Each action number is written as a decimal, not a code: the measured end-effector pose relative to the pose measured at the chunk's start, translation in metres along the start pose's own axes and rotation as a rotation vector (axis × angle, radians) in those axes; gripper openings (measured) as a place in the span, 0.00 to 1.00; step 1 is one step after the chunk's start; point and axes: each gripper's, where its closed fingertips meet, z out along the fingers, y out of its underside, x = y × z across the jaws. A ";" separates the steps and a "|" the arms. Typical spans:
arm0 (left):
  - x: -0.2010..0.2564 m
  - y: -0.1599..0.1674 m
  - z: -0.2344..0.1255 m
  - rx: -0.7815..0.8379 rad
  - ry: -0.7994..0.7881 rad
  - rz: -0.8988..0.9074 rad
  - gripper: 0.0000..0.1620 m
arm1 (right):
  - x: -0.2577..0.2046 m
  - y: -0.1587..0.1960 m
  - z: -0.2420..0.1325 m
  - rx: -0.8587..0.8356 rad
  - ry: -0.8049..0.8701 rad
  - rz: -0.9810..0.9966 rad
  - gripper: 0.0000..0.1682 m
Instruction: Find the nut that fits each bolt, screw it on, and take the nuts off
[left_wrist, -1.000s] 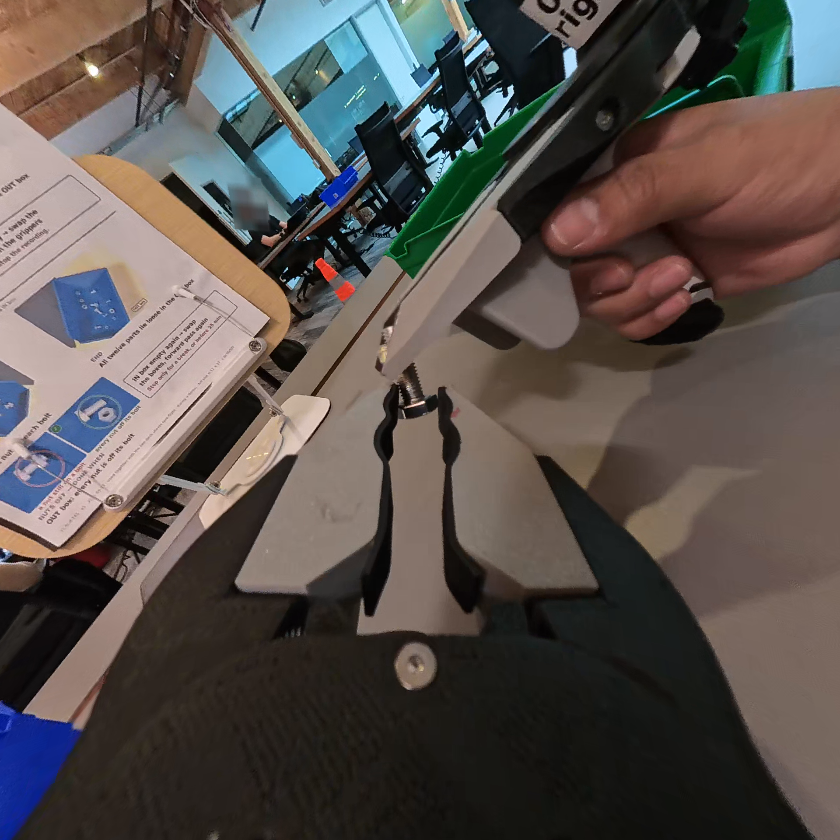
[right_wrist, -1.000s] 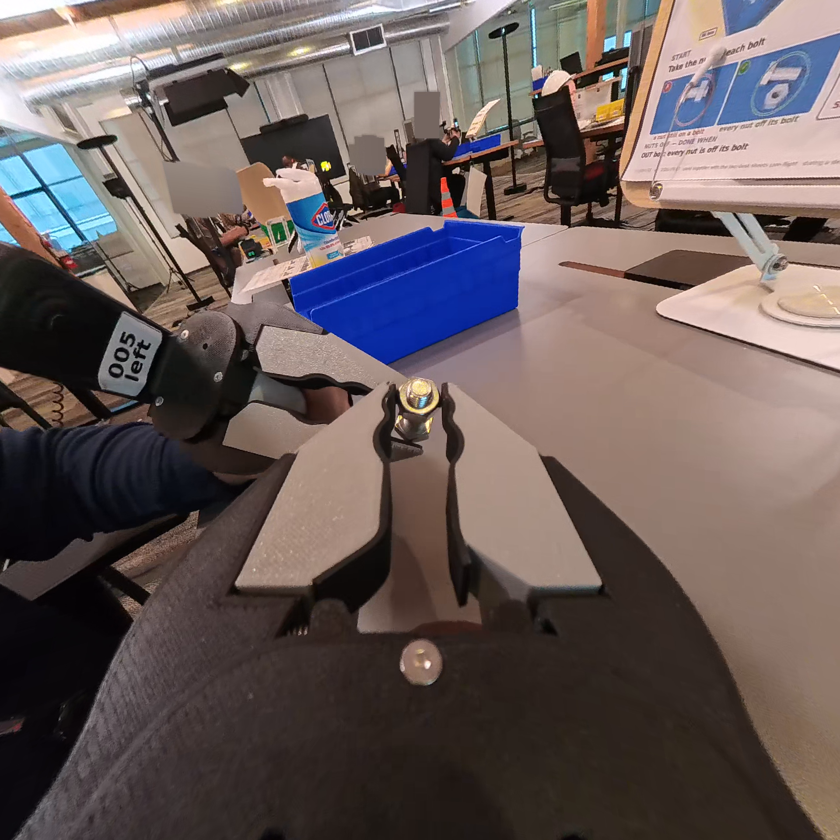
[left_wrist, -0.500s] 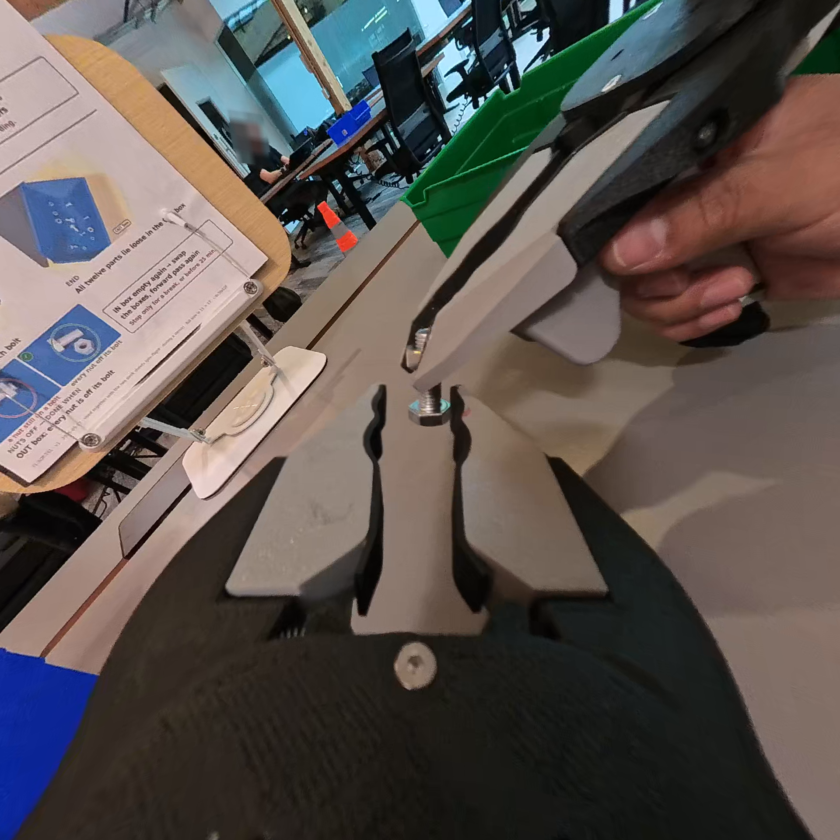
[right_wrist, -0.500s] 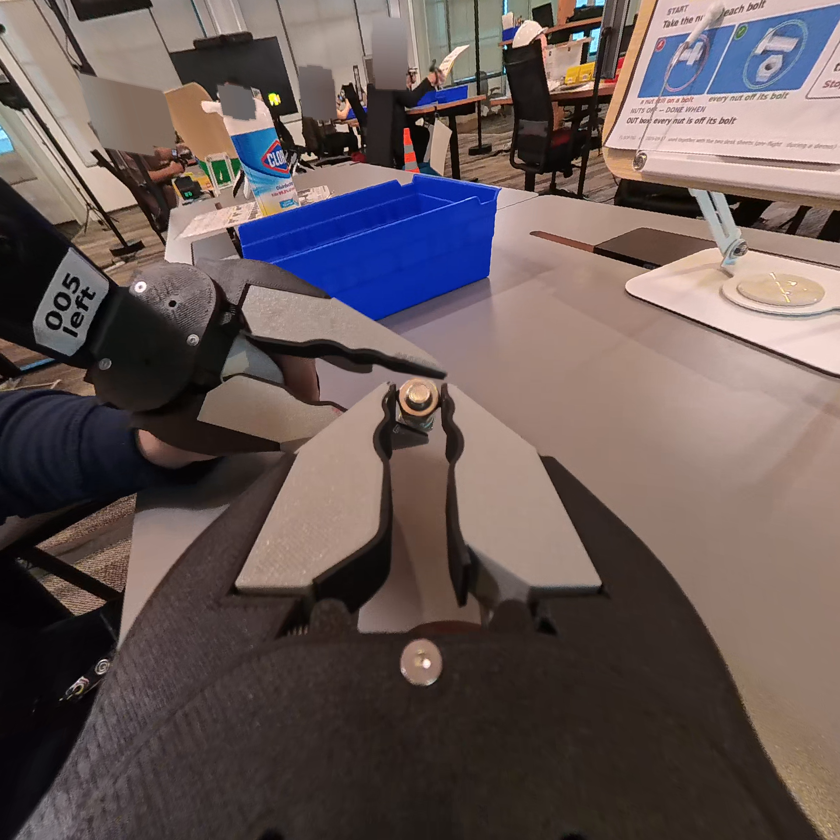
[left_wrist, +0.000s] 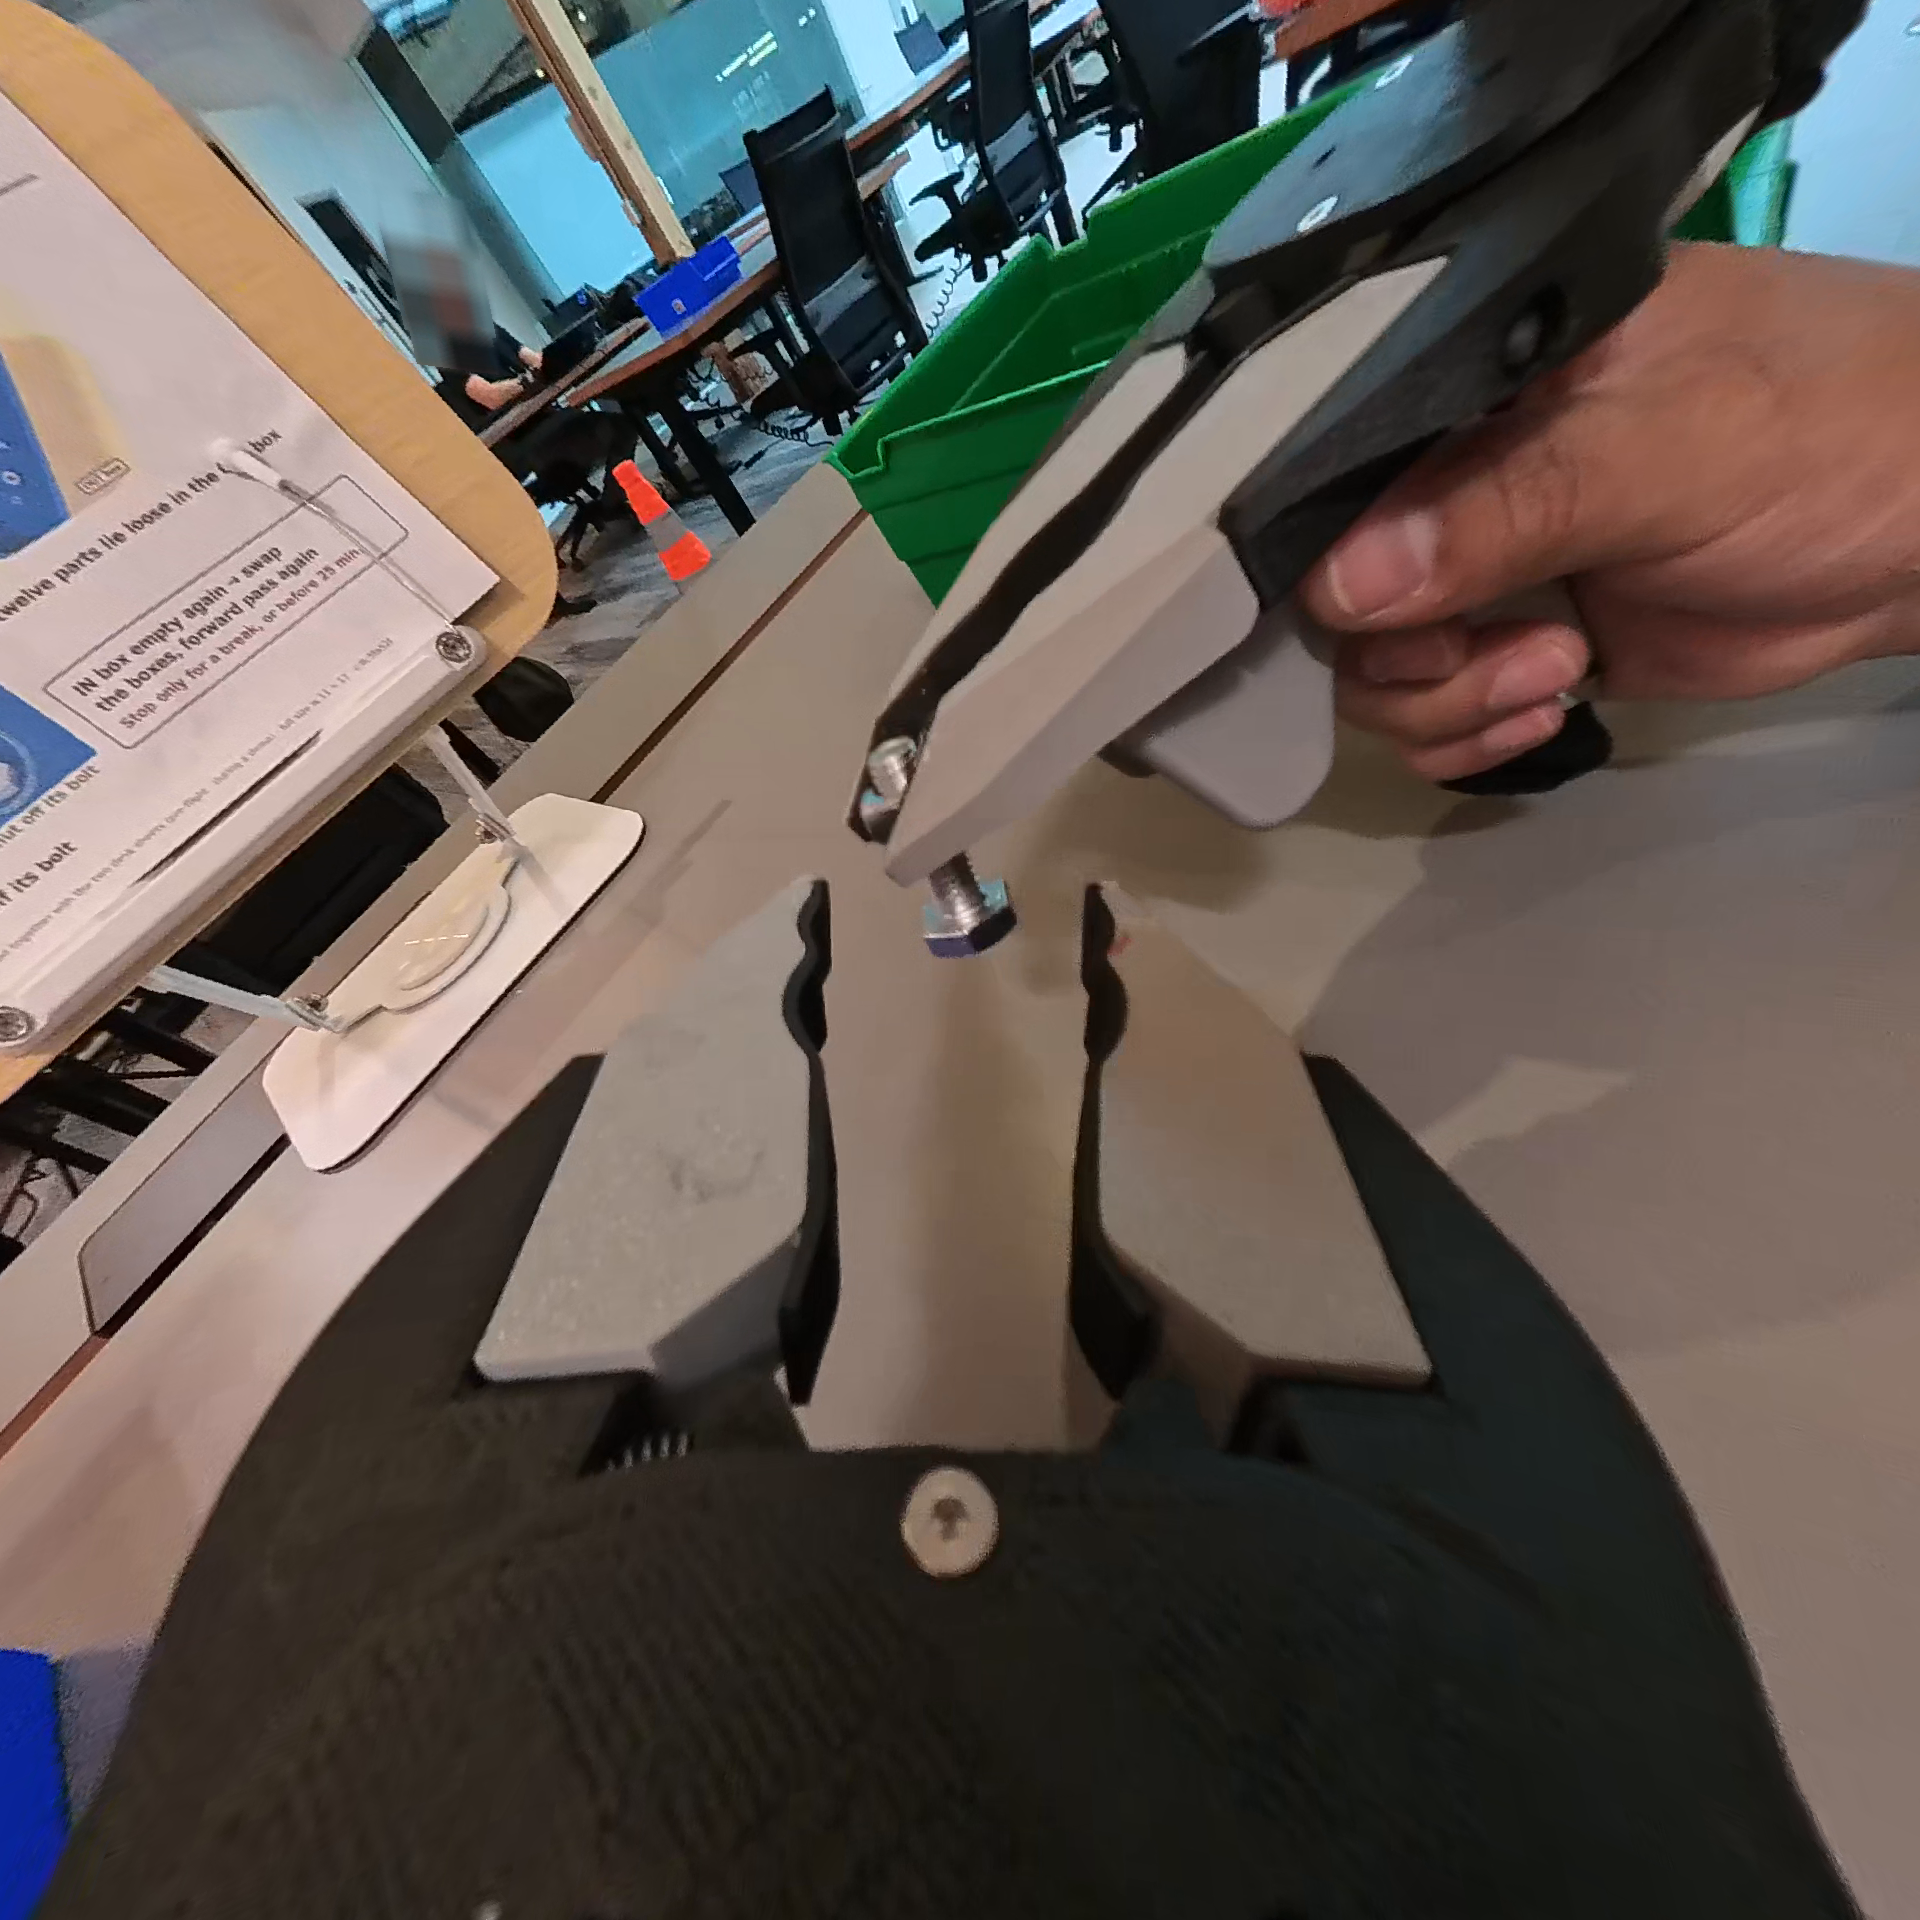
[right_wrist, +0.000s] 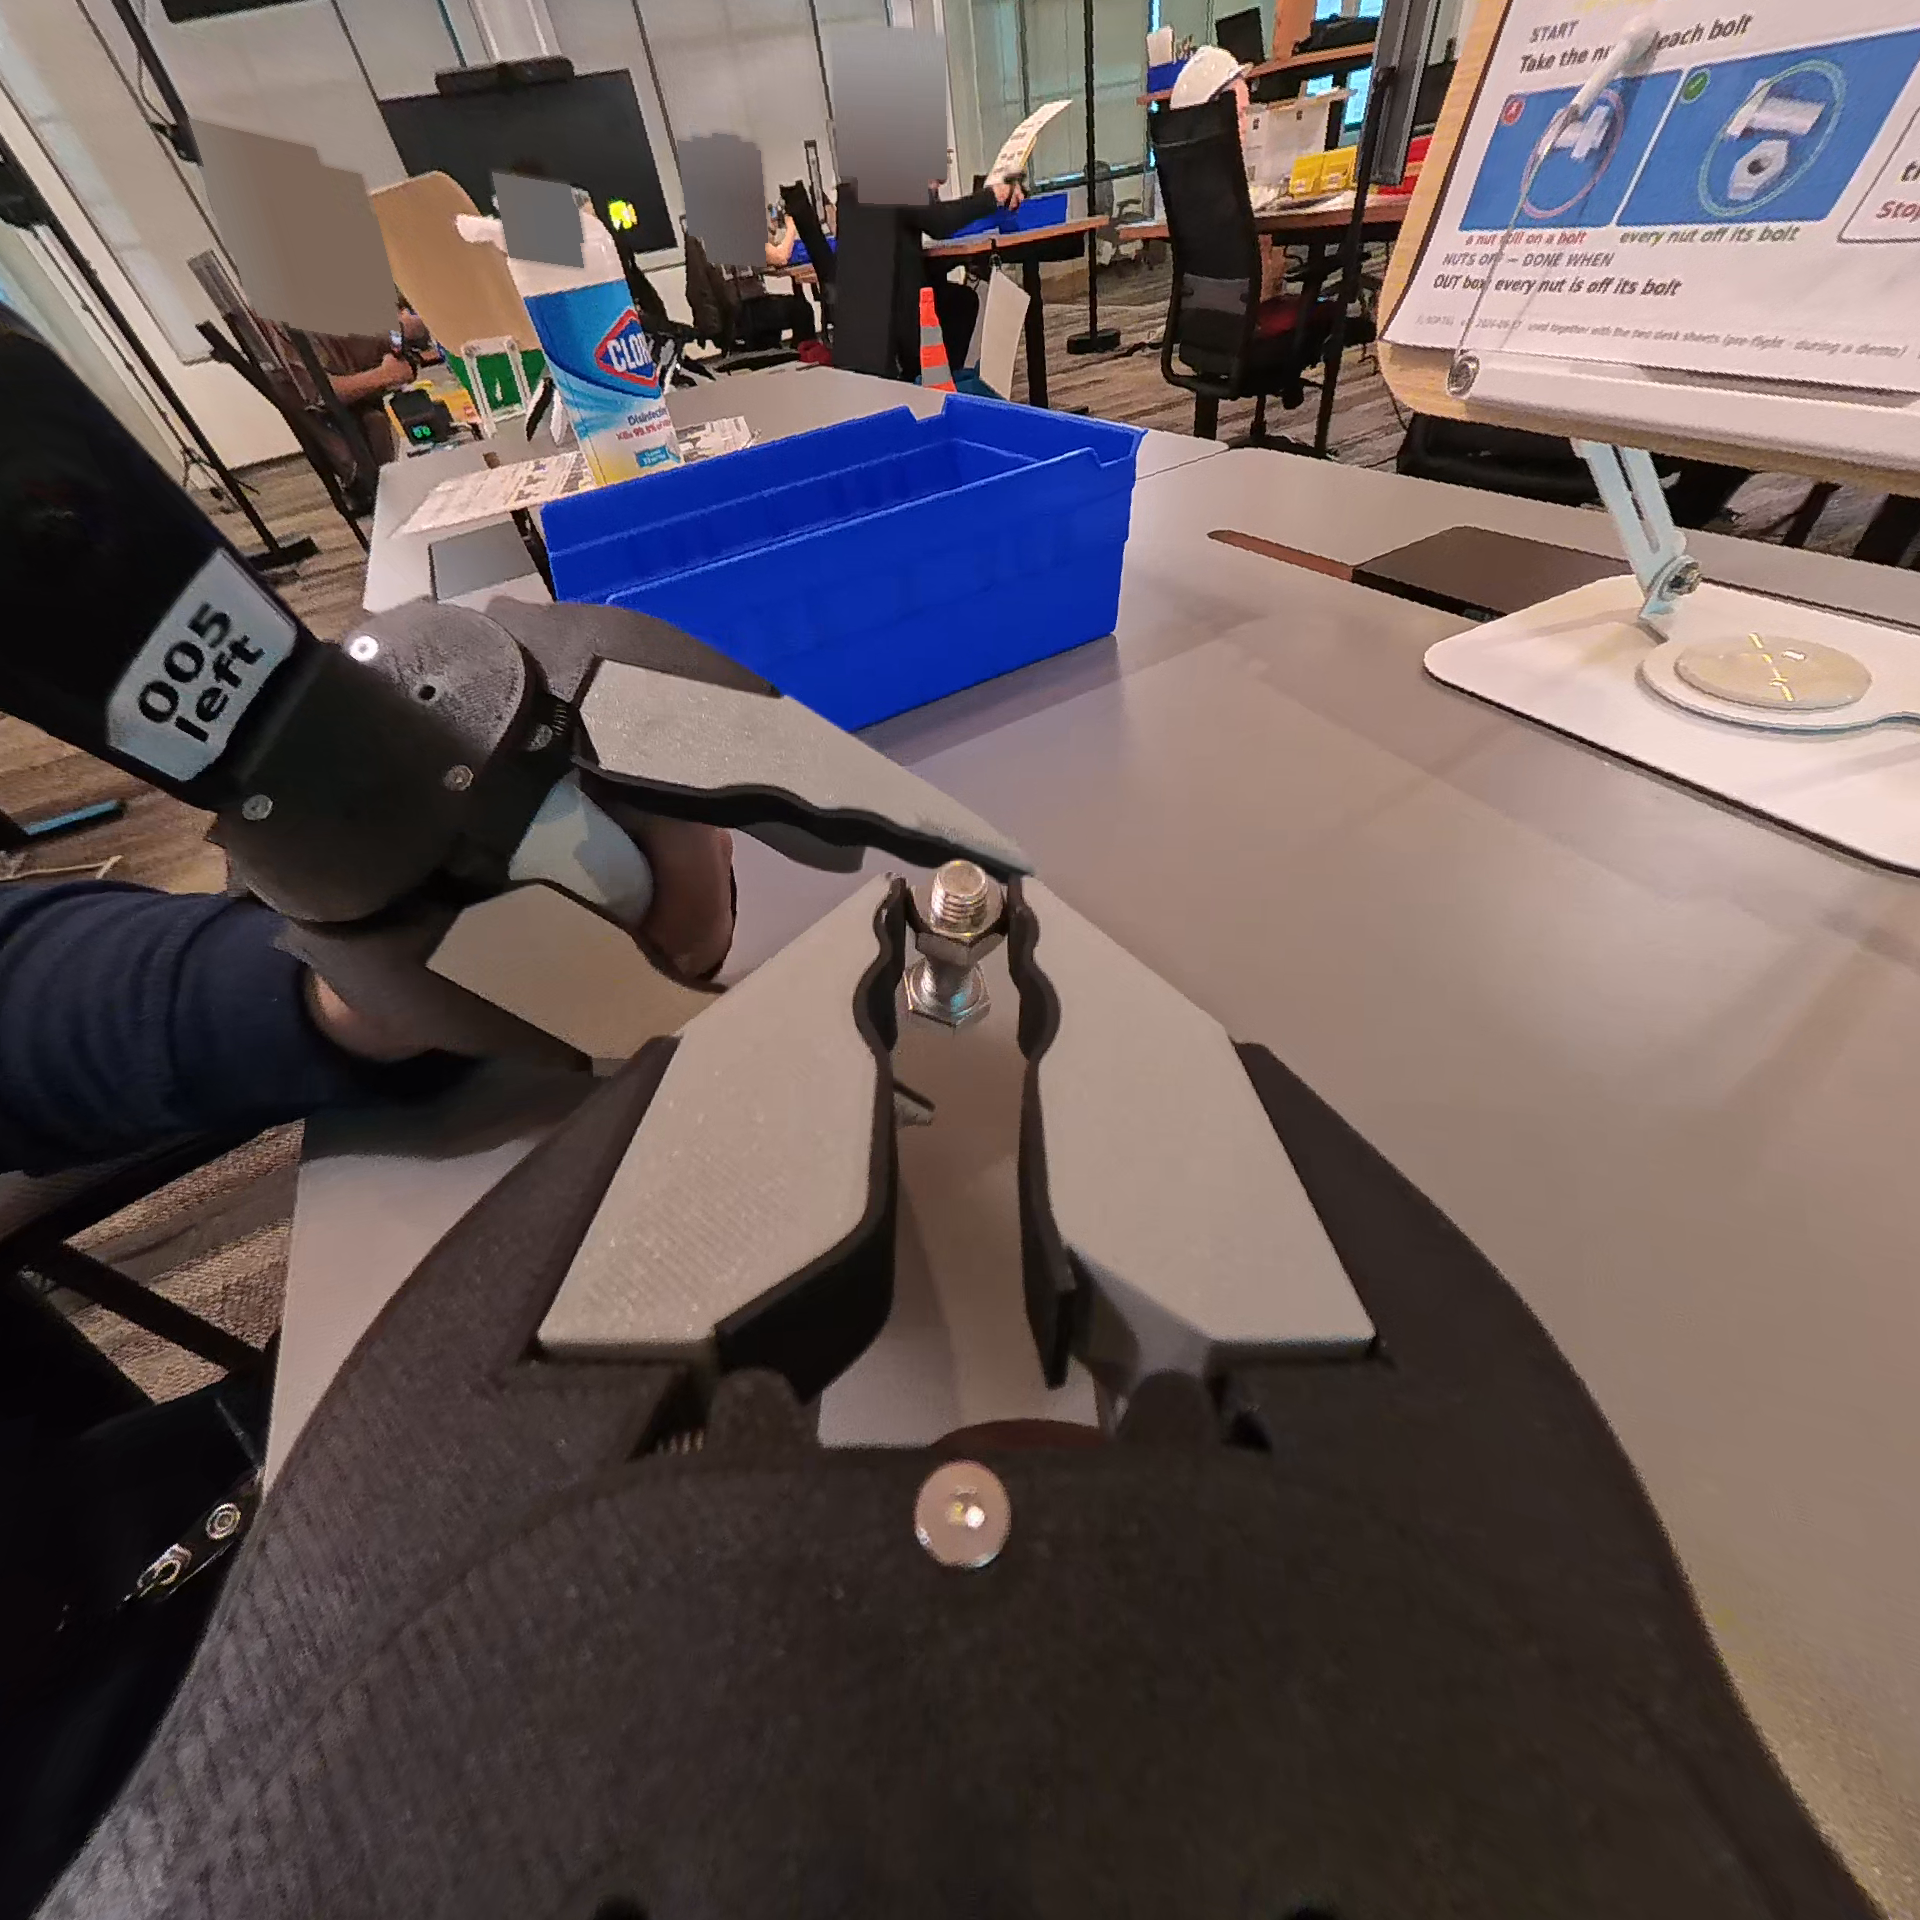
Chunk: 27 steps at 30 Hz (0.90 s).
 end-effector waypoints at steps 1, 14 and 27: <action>0.001 0.002 0.001 -0.007 0.009 -0.006 0.29 | 0.000 -0.002 -0.001 0.009 -0.003 0.004 0.09; 0.007 0.000 0.003 0.016 0.102 -0.154 0.16 | -0.014 -0.006 0.000 0.037 -0.081 0.022 0.09; 0.009 0.001 0.002 0.004 0.137 -0.177 0.10 | -0.016 -0.005 0.003 0.034 -0.093 0.030 0.10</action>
